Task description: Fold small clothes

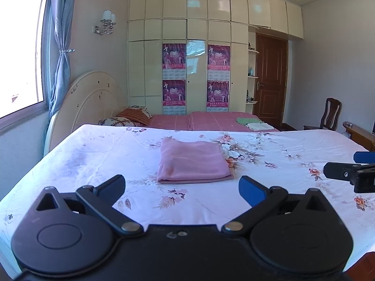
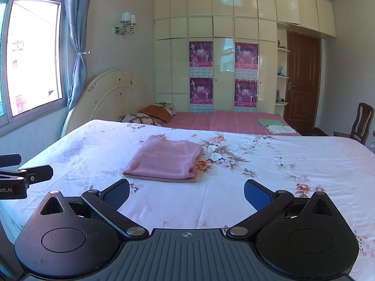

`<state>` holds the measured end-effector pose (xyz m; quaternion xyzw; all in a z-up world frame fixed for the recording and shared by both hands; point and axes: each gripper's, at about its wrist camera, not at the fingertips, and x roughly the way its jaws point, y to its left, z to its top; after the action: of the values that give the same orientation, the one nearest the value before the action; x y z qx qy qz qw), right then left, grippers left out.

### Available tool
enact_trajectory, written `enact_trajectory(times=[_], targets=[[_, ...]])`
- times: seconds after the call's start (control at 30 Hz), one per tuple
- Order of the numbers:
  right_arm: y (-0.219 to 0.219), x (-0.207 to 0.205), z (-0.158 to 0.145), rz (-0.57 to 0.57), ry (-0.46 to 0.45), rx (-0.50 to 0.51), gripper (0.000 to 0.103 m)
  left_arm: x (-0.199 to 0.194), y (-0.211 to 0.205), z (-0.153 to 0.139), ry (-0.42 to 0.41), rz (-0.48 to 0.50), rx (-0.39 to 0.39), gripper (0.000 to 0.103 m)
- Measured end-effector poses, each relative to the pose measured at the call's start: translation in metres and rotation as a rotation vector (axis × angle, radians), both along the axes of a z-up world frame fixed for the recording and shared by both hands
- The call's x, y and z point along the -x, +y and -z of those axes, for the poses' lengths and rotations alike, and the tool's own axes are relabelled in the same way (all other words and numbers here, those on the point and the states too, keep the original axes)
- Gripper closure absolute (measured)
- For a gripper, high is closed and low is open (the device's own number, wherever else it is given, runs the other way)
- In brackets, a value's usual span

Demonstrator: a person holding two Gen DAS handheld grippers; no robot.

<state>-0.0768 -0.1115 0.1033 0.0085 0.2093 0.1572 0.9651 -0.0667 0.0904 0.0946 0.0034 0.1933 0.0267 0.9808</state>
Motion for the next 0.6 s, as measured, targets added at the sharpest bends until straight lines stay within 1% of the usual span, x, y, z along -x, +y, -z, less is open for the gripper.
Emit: enact_trajectory(times=[0.6], targets=[[-0.0072, 0.0025, -0.0034, 0.007, -0.006, -0.004, 0.001, -0.0019, -0.0058, -0.0034, -0.003, 0.015, -0.007, 0.000]])
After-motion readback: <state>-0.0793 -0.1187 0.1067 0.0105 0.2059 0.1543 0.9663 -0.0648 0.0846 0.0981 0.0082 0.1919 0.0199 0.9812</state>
